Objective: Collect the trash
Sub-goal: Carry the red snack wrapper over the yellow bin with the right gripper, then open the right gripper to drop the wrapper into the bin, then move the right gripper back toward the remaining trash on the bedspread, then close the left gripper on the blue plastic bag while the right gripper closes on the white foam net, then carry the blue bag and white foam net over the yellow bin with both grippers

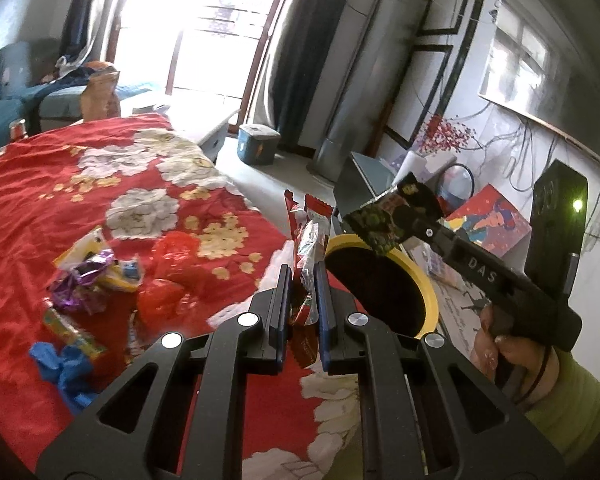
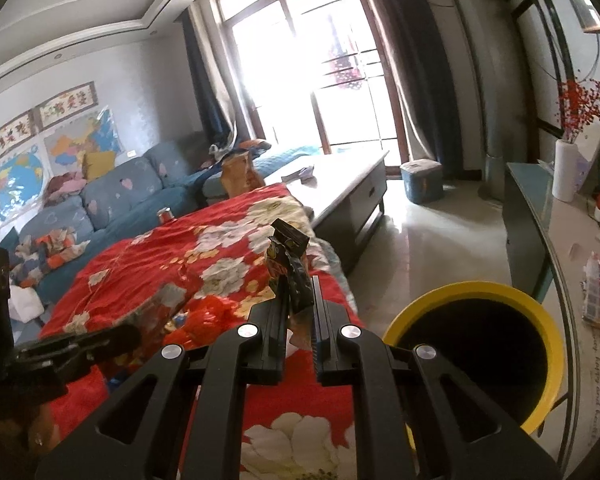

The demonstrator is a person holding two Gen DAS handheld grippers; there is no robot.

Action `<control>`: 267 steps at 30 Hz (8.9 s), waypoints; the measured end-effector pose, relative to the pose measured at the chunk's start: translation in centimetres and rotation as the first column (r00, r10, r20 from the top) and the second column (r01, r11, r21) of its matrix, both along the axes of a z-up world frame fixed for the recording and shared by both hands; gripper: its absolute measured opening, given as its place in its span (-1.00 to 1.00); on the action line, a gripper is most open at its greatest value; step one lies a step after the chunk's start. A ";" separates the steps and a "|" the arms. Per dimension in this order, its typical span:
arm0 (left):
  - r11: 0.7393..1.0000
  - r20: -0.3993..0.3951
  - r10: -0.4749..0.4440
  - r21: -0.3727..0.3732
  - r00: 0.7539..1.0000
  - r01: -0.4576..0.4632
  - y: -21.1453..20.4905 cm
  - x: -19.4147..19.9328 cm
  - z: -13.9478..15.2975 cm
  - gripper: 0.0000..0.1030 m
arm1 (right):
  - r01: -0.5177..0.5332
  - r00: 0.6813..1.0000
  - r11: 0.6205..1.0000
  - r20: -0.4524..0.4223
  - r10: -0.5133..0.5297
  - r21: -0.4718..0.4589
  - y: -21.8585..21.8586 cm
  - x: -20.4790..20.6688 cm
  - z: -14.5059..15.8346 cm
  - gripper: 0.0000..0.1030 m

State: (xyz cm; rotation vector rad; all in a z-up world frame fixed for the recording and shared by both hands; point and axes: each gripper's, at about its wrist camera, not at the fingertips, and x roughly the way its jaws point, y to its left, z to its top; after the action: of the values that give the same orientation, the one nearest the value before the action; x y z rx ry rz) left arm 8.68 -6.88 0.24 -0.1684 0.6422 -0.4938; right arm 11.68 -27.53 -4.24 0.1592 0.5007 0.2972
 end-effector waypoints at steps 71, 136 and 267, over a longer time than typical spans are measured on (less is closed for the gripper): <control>0.938 -0.164 -0.238 0.215 0.957 0.270 -18.3 8.1 -9.3 -0.32 | 0.361 0.914 0.926 -0.234 -0.330 0.106 -16.9 3.5 -8.5 -0.53; 0.975 0.160 0.190 0.085 0.969 -0.206 -0.3 1.1 -0.3 0.78 | 0.014 1.000 0.998 -0.020 -0.015 -0.064 0.5 -0.5 -2.1 0.35; 0.960 0.056 0.276 0.034 0.960 -0.278 4.5 -2.1 -1.6 -0.69 | -0.077 0.992 0.997 -0.100 0.076 -0.001 1.8 1.8 -3.2 -0.62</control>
State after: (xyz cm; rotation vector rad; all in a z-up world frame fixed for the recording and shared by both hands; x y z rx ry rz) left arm 6.58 -2.36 -1.32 -0.2028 0.5675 -0.2137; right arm 13.47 -25.72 -7.48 0.1505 0.6077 0.3641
